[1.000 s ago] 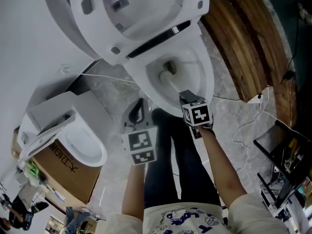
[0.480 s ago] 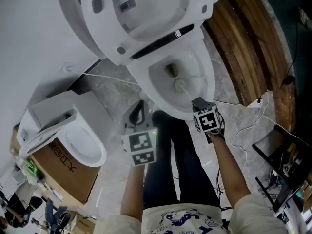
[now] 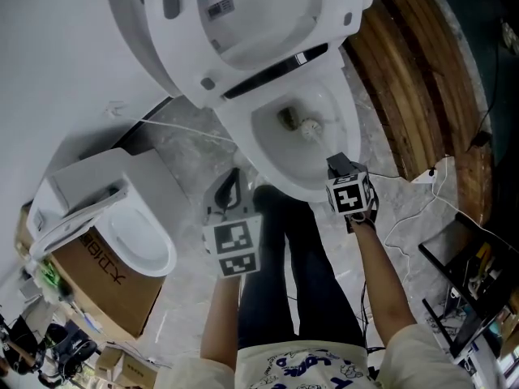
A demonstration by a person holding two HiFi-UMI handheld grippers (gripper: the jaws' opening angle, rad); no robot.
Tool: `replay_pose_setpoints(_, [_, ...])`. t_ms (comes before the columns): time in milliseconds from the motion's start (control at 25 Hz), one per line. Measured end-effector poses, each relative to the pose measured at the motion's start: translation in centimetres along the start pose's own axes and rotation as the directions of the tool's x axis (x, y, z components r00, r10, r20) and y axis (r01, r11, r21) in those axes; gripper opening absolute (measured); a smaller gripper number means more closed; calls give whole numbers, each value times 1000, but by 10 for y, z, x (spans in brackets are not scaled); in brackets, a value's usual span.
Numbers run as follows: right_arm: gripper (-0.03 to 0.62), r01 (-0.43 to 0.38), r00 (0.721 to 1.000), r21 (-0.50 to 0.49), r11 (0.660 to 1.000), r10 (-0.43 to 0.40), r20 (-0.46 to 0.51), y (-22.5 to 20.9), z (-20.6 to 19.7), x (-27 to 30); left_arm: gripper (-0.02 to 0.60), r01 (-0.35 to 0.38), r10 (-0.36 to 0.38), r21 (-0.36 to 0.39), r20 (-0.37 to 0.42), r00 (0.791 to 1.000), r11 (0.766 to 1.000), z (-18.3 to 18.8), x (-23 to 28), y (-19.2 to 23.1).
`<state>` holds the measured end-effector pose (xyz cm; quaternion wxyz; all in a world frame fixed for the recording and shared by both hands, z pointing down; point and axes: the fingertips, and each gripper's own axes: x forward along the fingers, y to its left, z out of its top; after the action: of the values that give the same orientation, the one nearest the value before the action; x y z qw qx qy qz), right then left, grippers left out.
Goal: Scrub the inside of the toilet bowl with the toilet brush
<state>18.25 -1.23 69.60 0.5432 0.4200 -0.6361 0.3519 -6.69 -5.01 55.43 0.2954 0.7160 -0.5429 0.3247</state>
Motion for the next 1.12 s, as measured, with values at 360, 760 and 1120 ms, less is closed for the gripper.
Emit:
replay_pose_setpoints(360, [164,70,995,-47,996,-66,78,-11,49,1,2,4,-4,-8,1,1000,1000,0,0,-2])
replay_pose_setpoints(760, [164,22,984,-54,998,-12,175,13,110,-1,2,-7,7,-32,12,1000,999,-1,-4,3])
replay_pose_setpoints(1120, [164,82,982,-73,994,-68,176,-4,99,-3,2,-8,8,-41,15,1000,999,-3,-7,6])
